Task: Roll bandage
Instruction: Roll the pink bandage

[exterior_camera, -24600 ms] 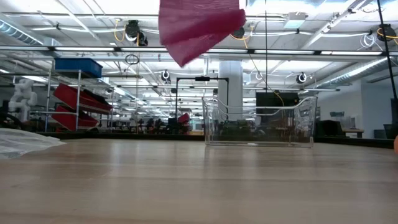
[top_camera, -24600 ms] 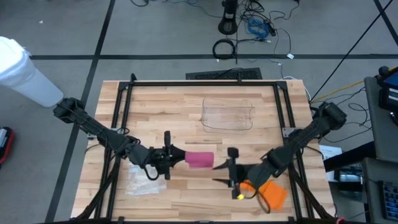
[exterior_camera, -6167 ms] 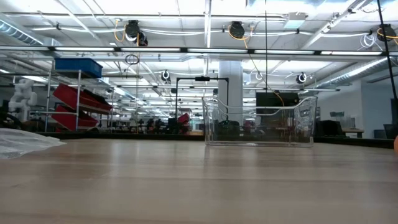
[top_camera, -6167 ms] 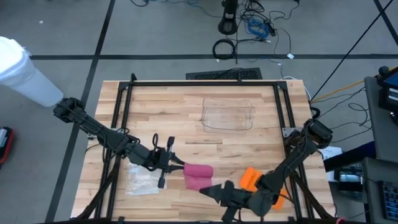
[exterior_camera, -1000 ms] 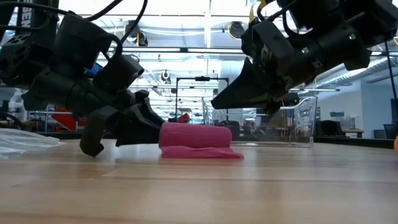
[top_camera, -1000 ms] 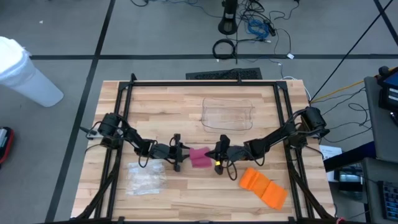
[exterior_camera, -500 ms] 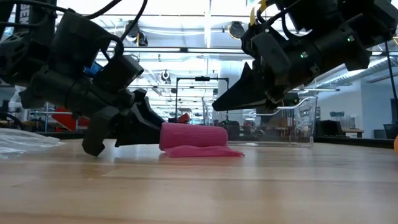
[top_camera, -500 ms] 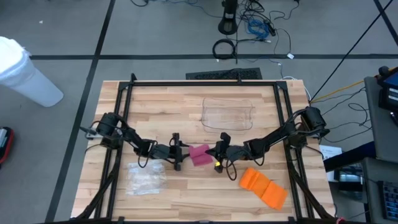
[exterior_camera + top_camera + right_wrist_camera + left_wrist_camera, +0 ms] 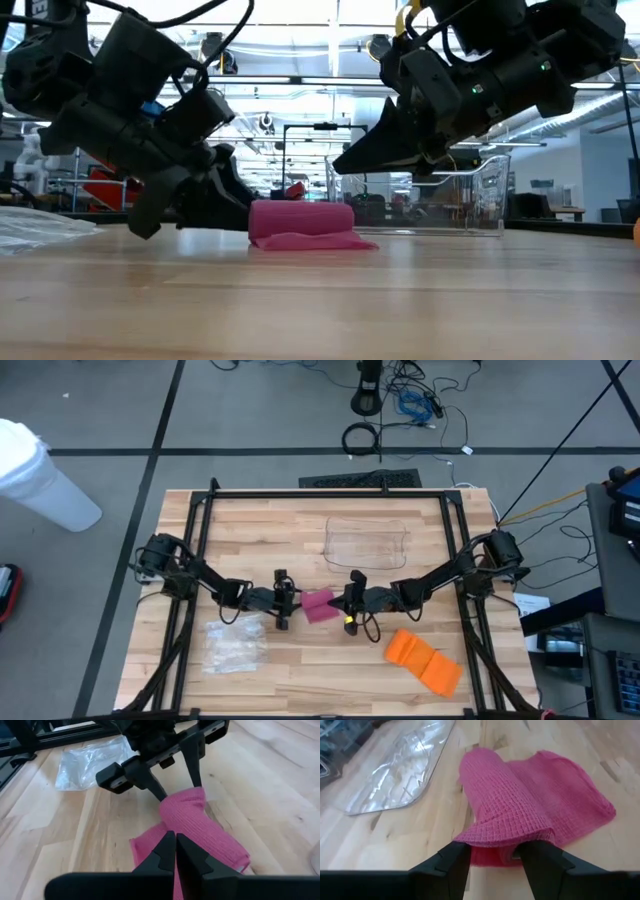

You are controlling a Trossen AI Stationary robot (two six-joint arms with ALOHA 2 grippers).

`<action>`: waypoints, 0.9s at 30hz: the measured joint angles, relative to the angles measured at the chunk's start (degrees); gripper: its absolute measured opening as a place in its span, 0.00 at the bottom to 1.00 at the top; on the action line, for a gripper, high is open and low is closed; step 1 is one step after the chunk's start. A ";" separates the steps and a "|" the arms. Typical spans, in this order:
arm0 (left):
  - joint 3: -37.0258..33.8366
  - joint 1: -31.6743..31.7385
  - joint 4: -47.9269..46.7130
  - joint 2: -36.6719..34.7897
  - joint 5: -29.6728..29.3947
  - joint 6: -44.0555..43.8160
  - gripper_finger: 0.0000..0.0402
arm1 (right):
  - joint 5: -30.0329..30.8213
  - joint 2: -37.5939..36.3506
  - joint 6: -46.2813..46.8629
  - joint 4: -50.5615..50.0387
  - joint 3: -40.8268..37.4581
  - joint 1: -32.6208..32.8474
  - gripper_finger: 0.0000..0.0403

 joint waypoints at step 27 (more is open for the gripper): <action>0.11 1.22 -2.78 -0.07 7.75 -1.86 0.41 | 0.00 0.00 1.73 1.03 0.00 -1.84 0.08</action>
